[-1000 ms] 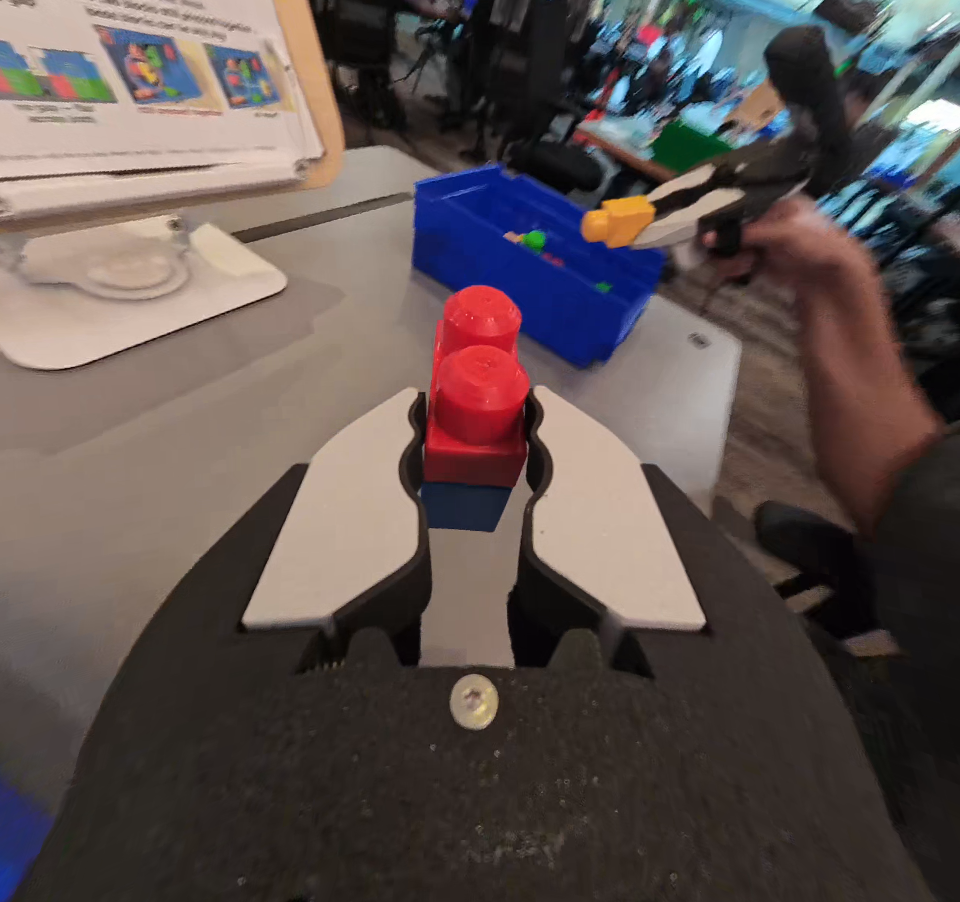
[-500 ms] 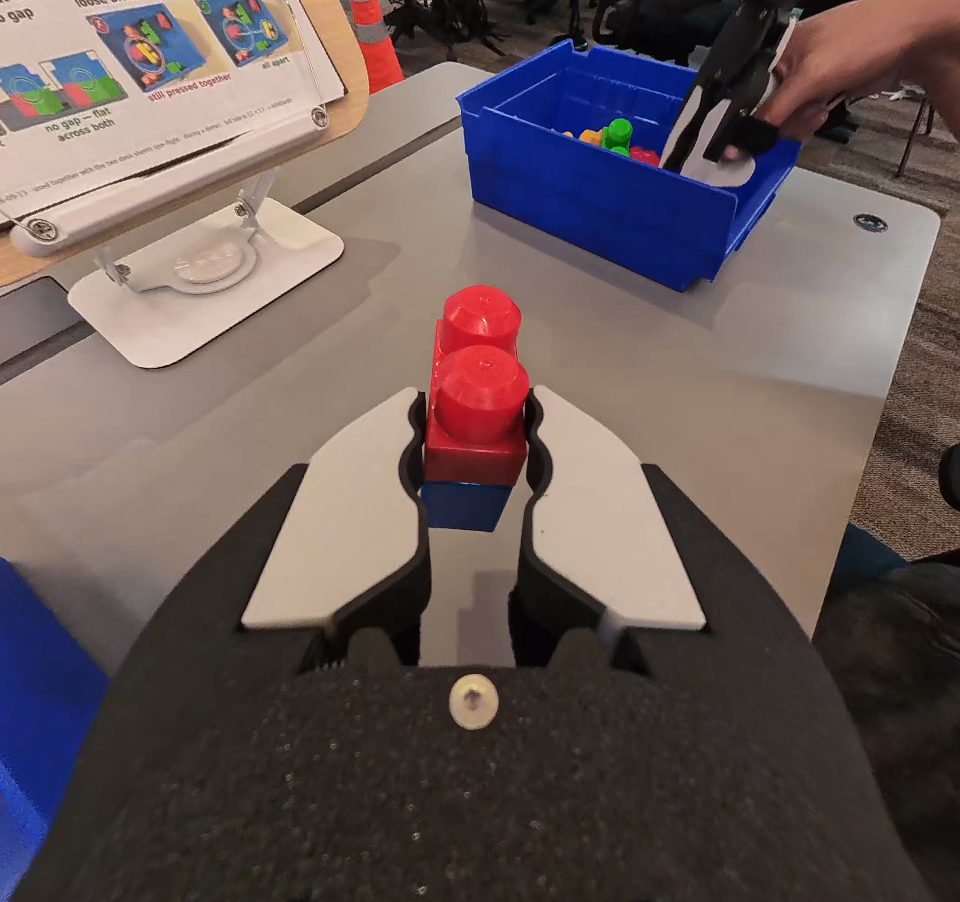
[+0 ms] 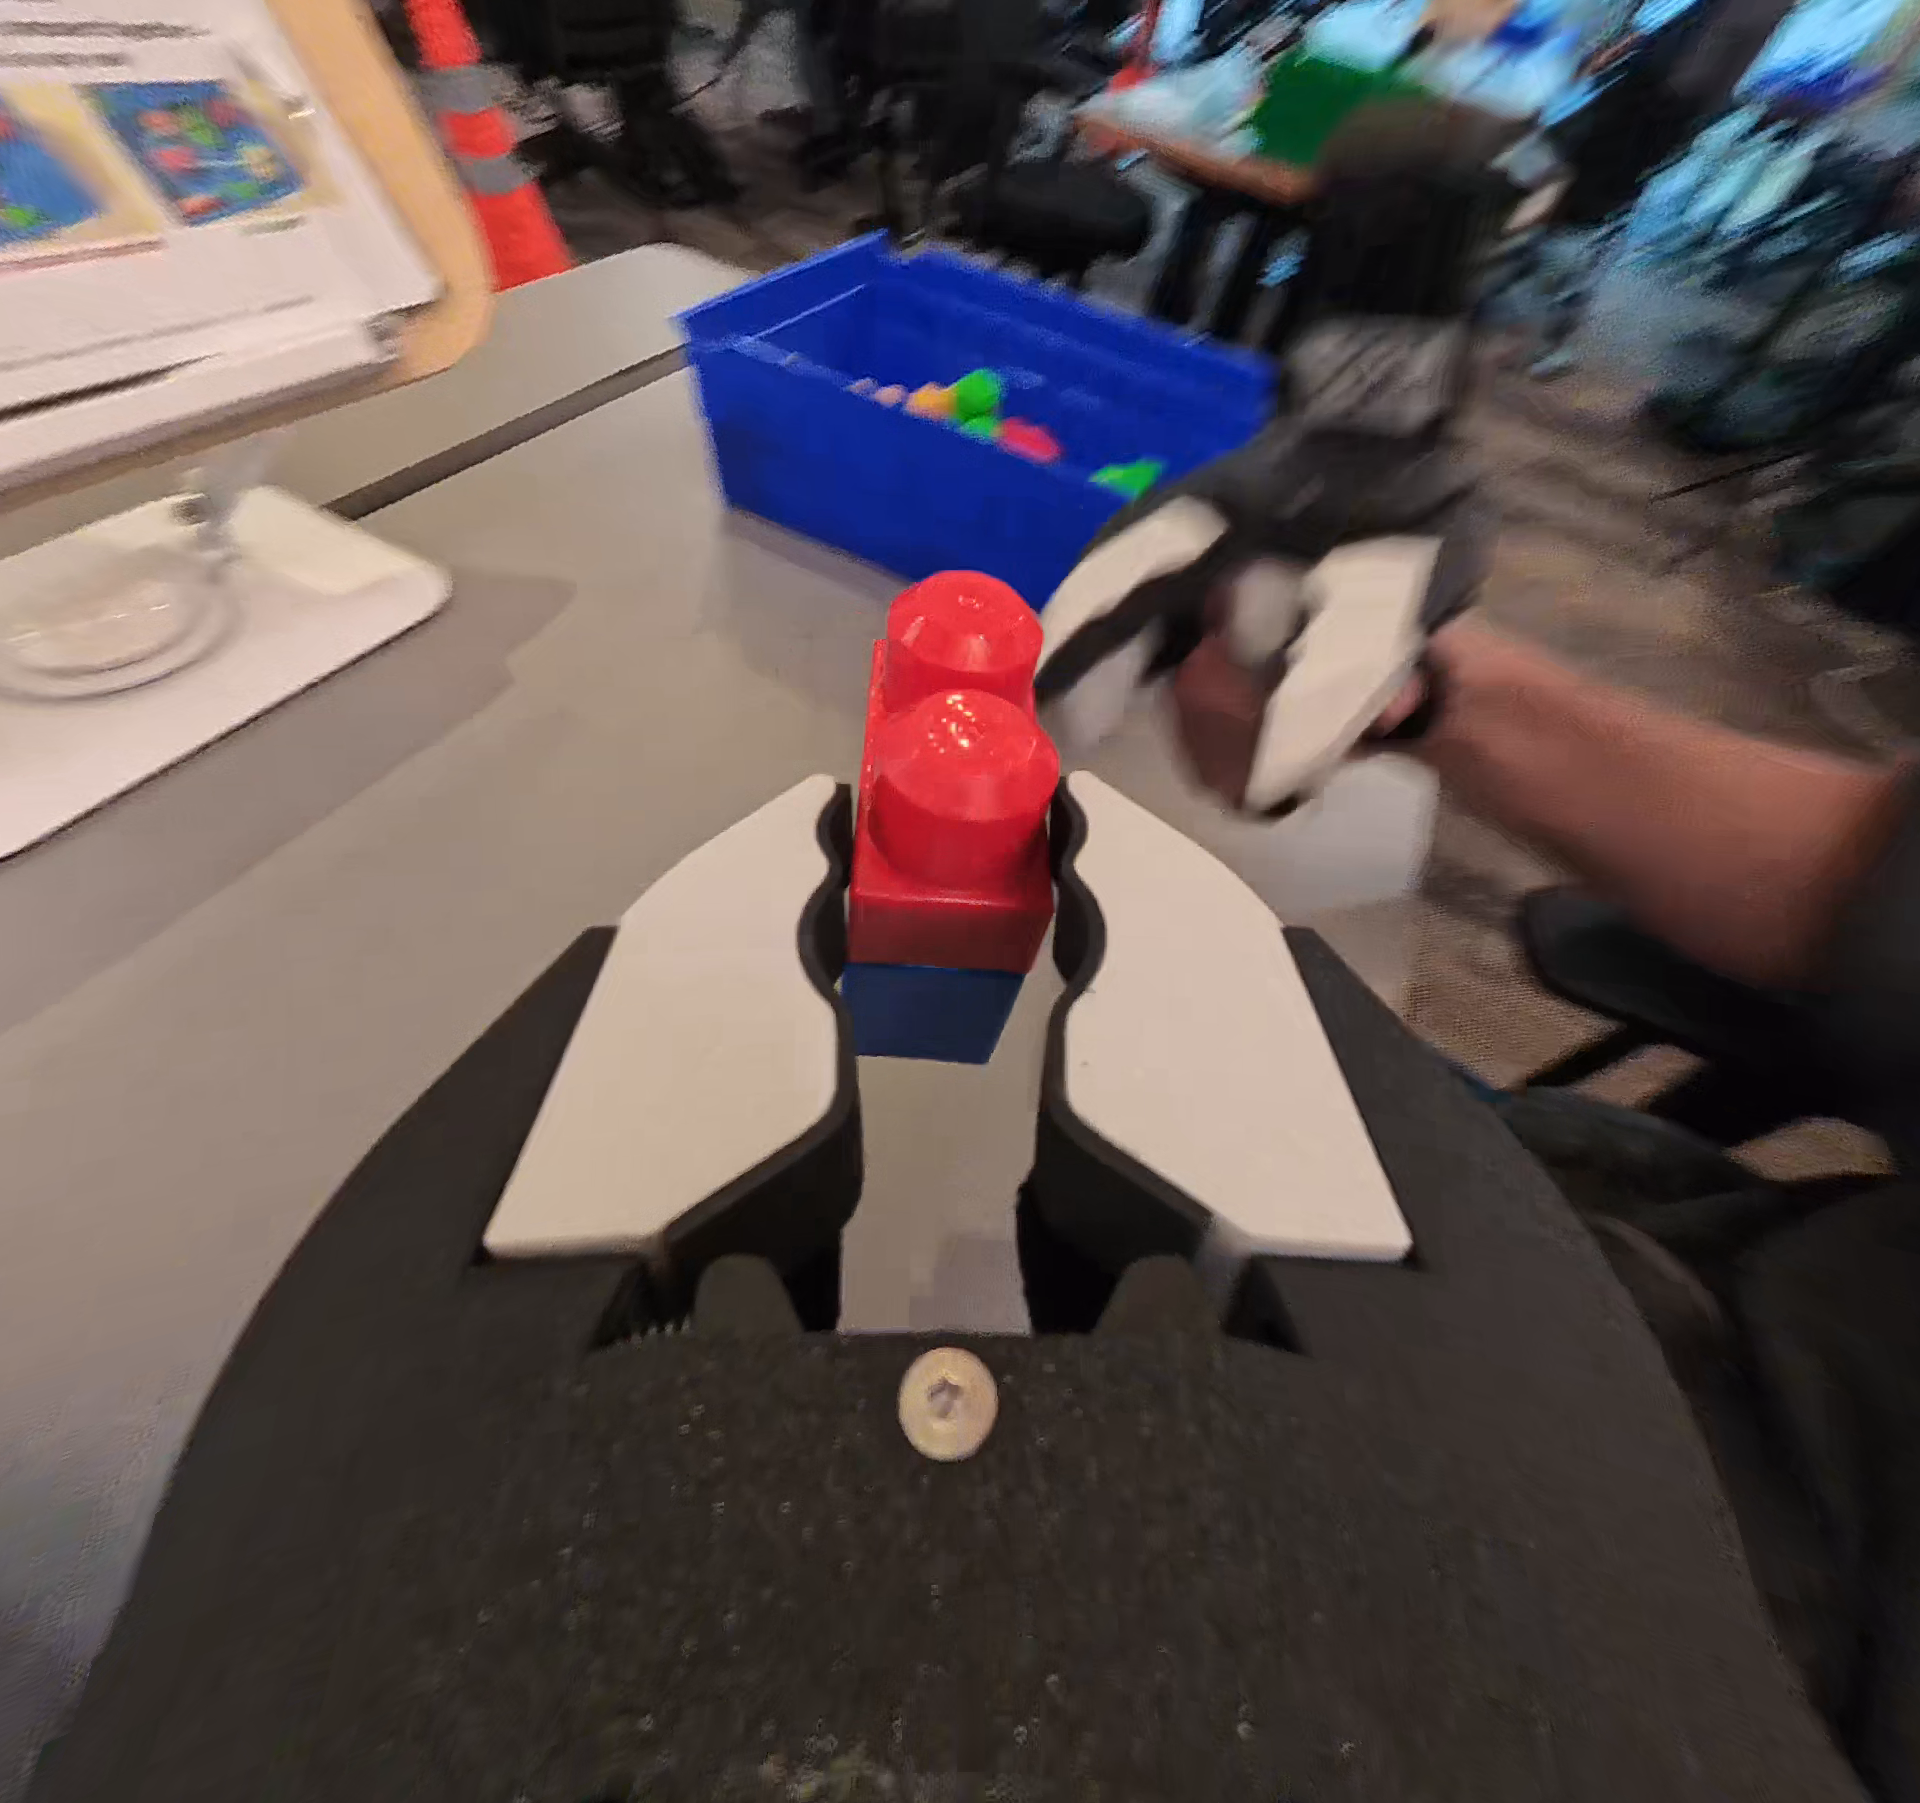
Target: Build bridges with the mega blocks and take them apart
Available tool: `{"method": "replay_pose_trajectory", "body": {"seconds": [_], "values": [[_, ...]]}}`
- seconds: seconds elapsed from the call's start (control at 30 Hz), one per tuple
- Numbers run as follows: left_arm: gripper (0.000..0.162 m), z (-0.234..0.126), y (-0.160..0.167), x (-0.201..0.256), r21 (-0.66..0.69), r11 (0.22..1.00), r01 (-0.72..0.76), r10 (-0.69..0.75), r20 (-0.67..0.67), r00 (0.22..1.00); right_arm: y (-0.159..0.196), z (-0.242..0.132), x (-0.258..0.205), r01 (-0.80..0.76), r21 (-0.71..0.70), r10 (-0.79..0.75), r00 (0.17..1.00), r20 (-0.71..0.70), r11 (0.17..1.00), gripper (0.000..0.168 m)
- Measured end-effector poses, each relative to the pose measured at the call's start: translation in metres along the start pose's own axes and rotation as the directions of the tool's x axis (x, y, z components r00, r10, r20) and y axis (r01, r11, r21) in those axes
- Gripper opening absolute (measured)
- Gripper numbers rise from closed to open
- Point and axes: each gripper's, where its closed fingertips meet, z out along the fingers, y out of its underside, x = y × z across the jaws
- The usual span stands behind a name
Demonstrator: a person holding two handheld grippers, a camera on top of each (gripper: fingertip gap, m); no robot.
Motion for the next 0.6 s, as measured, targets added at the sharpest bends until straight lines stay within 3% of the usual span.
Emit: {"method": "replay_pose_trajectory", "body": {"seconds": [0.1, 0.13, 0.23, 0.33, 0.6], "values": [[0.036, -0.004, -0.01, 0.023, 0.027, 0.996, 0.09, -0.082, -0.211, 0.974, 0.022, 0.038, -0.013, 0.037, -0.075, -0.032, 0.997, 0.075, 0.996, 0.069], [0.035, -0.005, -0.01, 0.027, 0.023, 0.994, 0.102, -0.093, -0.254, 0.963, 0.022, 0.045, -0.023, 0.039, -0.099, -0.026, 0.991, 0.131, 0.994, 0.07], [0.035, -0.009, -0.013, 0.036, 0.033, 0.992, 0.123, -0.104, -0.342, 0.934, 0.009, 0.059, -0.027, 0.066, -0.096, -0.053, 0.99, 0.127, 0.993, 0.068], [0.035, -0.009, -0.014, 0.04, 0.038, 0.989, 0.141, -0.115, -0.392, 0.913, 0.0, 0.064, -0.031, 0.075, -0.058, -0.065, 0.986, 0.156, 0.996, 0.038], [0.035, -0.004, 0.003, 0.04, -0.033, 0.994, 0.104, -0.108, -0.405, 0.908, 0.021, 0.064, -0.029, 0.092, -0.103, -0.069, 0.977, 0.204, 0.99, 0.037]]}}
